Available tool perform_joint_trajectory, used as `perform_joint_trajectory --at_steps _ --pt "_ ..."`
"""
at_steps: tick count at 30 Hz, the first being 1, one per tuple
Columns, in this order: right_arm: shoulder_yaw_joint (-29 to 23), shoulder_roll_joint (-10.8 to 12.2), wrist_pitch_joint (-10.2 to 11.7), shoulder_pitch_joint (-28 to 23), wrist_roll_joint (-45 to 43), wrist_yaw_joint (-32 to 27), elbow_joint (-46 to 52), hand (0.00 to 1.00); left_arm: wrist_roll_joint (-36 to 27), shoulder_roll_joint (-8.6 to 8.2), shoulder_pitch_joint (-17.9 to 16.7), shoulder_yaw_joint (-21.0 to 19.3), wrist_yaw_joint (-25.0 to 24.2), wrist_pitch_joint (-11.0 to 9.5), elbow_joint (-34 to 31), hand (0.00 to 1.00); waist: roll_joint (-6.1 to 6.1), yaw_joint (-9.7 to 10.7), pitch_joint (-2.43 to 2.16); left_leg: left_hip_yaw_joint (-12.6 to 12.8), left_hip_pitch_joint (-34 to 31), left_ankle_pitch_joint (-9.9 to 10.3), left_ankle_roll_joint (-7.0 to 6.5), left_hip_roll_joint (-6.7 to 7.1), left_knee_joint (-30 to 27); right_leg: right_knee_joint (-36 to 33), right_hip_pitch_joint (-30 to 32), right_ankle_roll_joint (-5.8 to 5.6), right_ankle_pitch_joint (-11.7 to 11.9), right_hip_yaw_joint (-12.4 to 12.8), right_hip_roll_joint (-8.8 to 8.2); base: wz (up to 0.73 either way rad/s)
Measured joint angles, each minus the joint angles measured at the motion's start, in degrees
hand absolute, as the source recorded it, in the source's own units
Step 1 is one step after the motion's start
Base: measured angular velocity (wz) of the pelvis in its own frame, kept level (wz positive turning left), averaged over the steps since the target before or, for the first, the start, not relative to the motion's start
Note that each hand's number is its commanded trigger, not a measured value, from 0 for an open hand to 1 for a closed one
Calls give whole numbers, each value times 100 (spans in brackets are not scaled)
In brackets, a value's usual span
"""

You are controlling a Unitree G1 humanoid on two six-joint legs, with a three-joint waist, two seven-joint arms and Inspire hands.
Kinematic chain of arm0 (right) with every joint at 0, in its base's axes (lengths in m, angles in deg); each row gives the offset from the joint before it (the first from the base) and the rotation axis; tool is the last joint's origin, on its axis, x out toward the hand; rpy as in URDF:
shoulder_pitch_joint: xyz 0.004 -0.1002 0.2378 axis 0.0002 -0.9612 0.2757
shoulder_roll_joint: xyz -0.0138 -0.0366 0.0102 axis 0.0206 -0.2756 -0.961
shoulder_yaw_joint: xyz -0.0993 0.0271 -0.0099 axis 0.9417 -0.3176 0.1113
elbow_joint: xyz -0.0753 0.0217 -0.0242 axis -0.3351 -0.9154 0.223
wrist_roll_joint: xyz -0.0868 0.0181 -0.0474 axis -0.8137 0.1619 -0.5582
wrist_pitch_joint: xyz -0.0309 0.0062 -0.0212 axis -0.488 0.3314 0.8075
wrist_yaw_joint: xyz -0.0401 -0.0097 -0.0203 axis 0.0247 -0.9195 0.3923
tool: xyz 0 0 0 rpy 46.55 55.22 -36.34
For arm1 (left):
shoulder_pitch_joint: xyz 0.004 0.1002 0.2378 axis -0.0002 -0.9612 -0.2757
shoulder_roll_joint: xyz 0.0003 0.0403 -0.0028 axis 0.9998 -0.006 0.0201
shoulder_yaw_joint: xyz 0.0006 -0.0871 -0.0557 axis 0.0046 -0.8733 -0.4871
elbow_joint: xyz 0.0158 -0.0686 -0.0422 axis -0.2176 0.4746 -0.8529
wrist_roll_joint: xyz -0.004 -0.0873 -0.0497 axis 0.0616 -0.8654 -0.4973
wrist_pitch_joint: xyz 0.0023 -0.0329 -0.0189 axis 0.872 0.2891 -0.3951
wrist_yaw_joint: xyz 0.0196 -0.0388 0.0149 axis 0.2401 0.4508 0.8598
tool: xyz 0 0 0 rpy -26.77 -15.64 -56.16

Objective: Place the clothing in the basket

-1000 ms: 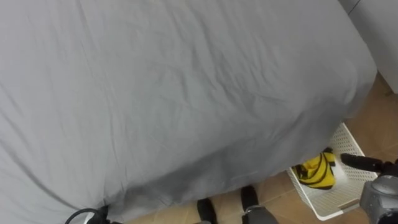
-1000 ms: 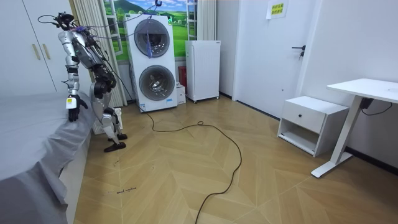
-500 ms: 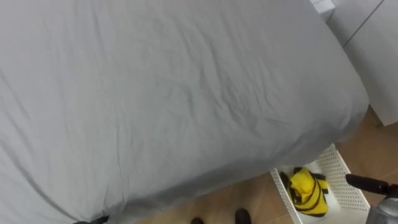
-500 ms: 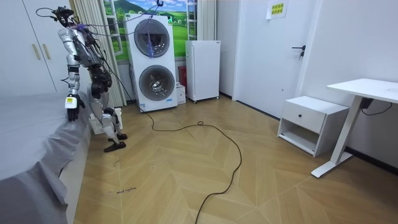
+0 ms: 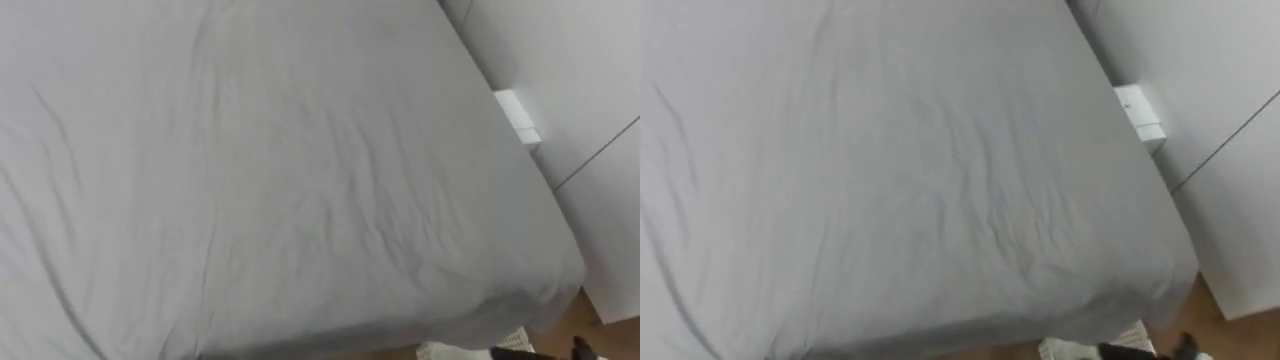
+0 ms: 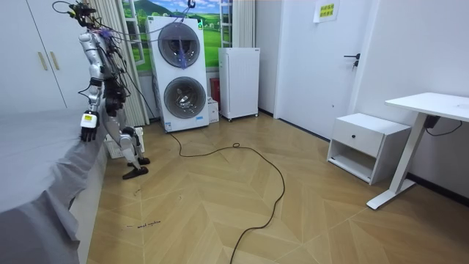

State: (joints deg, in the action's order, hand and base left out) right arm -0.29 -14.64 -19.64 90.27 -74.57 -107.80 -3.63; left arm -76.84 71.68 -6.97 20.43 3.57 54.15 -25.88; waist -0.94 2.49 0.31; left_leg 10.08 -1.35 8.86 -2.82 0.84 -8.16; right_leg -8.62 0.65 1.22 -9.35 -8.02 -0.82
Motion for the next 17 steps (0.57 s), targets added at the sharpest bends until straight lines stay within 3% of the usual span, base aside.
perform_joint_trajectory --at_steps 4,9,12,17 --pt "277 112 -16 -79 -13 281 -163 0 185 -57 -35 -4 -1 -115 -2 0 -7 -147 4 -122 109 14 -4 26 -4 -3 -125 -2 -39 -31 -10 15" --pt "350 195 -16 -78 -22 641 -177 0 414 -218 -43 -186 -1 -183 -6 0 -20 -167 7 -245 126 13 -6 85 -15 3 -227 -8 -59 -175 -33 14" --pt "409 296 -15 -138 -28 732 -191 0 425 -281 -107 -258 -1 -306 -13 0 -72 -195 44 -326 202 21 -12 97 -12 10 -366 -30 -143 -318 -74 19" --pt "600 409 -16 -245 -27 878 -196 0 569 -334 -176 -341 0 -366 -59 0 -105 -316 30 -467 198 24 -11 121 -13 7 -417 -33 -158 -443 -90 15"
